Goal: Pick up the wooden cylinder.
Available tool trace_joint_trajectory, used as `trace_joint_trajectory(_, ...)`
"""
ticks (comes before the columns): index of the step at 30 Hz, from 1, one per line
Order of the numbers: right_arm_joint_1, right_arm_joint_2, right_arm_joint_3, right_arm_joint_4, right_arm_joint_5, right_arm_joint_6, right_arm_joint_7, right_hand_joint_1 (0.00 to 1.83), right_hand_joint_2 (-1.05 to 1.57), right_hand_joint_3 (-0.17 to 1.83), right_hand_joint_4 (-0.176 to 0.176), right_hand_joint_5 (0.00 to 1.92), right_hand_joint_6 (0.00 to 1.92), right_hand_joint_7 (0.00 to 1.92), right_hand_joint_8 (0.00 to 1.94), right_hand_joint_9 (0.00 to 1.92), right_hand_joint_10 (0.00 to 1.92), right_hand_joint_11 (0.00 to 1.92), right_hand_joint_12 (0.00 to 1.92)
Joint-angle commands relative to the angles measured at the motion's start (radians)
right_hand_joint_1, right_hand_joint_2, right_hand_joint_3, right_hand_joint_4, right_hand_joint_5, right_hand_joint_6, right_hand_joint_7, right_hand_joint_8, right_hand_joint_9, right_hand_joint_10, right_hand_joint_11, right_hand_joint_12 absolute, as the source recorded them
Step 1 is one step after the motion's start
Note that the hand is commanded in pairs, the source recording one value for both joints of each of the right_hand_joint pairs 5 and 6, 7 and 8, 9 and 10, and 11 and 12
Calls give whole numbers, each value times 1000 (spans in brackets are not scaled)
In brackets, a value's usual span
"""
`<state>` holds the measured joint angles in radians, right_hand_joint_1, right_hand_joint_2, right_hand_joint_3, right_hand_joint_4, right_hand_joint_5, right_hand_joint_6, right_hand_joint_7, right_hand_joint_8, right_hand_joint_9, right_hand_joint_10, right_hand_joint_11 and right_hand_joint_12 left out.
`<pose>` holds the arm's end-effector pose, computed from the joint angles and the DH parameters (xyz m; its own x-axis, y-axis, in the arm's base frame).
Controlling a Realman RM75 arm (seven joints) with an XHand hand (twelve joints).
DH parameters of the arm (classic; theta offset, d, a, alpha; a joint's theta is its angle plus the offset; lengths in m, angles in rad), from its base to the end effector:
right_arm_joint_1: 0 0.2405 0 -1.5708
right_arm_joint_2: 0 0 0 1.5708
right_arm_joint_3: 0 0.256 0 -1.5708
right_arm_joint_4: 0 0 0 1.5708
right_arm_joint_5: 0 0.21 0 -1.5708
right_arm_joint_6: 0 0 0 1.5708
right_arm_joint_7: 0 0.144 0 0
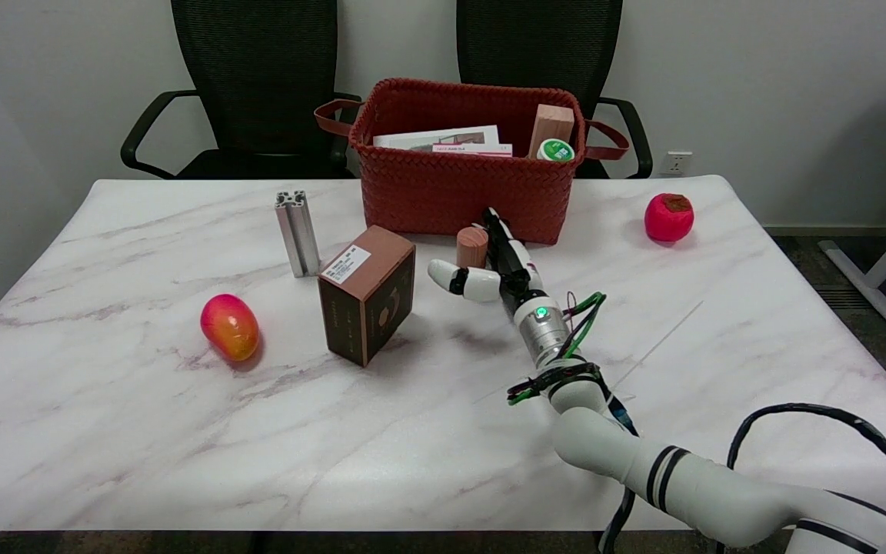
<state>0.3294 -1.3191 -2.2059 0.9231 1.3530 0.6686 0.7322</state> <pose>-0.3334 -0.3976 0.2622 0.0600 0.1558 0.9860 -0.9980 0.0289 0.0561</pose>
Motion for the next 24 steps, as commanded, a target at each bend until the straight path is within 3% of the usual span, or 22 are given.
trace_joint_trajectory(1, 30, -18, -6, -51, -13, 0, 20, 1142, 176, 936, 0, 0, 0, 247, 247, 192, 192, 0, 0)
trace_joint_trajectory(24, 60, -44, -17, -120, -15, -1, 55, 1141, 166, 939, 0, 13, 13, 351, 351, 251, 251, 0, 0)
